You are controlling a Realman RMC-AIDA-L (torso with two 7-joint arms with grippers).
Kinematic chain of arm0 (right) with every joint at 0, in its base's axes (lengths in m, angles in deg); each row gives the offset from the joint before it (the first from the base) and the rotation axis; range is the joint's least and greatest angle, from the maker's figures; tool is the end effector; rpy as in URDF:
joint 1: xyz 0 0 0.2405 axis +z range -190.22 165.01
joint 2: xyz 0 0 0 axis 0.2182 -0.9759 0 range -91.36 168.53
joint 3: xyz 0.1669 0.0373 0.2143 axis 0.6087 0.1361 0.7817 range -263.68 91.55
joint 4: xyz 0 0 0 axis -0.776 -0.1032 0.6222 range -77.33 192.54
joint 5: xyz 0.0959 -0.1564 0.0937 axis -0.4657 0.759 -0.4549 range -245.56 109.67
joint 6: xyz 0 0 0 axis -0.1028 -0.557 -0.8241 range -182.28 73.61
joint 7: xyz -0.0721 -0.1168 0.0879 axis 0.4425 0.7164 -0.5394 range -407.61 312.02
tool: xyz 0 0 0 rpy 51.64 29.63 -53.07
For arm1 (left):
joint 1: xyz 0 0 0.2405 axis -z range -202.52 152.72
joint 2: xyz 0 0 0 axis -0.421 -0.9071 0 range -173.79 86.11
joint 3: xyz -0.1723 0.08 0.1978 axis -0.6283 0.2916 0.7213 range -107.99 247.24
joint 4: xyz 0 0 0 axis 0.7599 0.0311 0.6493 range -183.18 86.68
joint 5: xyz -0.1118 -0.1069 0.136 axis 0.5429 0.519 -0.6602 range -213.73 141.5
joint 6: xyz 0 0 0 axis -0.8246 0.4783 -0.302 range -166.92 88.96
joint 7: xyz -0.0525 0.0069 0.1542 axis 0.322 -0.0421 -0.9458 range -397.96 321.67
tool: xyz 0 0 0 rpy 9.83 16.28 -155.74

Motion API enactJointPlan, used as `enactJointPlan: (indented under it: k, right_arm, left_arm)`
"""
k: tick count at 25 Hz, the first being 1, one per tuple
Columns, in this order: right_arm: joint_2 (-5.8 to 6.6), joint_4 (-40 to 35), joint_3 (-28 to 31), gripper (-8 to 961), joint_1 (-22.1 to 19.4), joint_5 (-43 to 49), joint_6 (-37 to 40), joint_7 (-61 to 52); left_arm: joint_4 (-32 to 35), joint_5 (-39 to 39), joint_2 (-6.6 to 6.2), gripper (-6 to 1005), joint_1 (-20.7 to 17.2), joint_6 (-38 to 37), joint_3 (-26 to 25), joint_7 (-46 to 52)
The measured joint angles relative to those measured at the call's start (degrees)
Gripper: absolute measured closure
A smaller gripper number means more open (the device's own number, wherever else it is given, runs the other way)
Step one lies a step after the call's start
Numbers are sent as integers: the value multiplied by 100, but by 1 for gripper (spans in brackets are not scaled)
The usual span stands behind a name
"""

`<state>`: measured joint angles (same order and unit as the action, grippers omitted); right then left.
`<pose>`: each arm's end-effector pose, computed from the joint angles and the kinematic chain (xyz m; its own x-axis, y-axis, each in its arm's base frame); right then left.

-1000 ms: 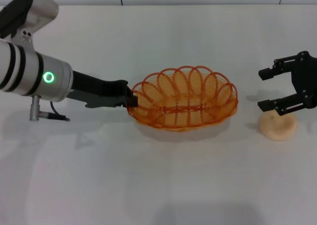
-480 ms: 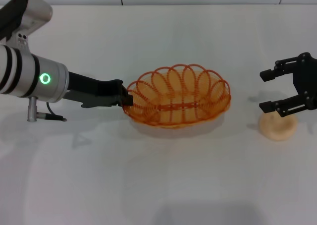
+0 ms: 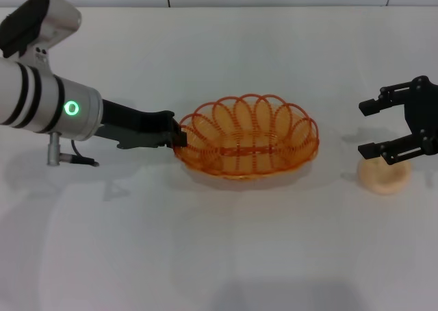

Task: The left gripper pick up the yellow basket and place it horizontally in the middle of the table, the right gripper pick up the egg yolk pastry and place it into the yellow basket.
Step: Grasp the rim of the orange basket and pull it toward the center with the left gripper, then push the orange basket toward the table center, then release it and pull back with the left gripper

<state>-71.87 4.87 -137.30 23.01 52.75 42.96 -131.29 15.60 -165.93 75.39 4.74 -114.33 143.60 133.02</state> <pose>0.2358 0.3696 0.0381 0.9836 -0.0912 -0.1556 -0.1149 -0.9818 -0.1510 -0.2299 0.3655 -0.0498 0.1697 0.9581 0.2308 0.9784 -0.1357 -0.1561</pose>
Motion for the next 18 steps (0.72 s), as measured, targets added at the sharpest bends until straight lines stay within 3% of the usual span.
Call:
enactJointPlan:
  k: [7, 18]
  right_arm:
    - [-7, 0, 0, 187, -25, -20, 0, 0]
    - [-15, 0, 0, 187, -42, -20, -40, 34]
  left_arm:
    - [-470, 8, 3, 911, 280, 179, 3, -120]
    - [-578, 80, 24, 892, 415, 232, 17, -104]
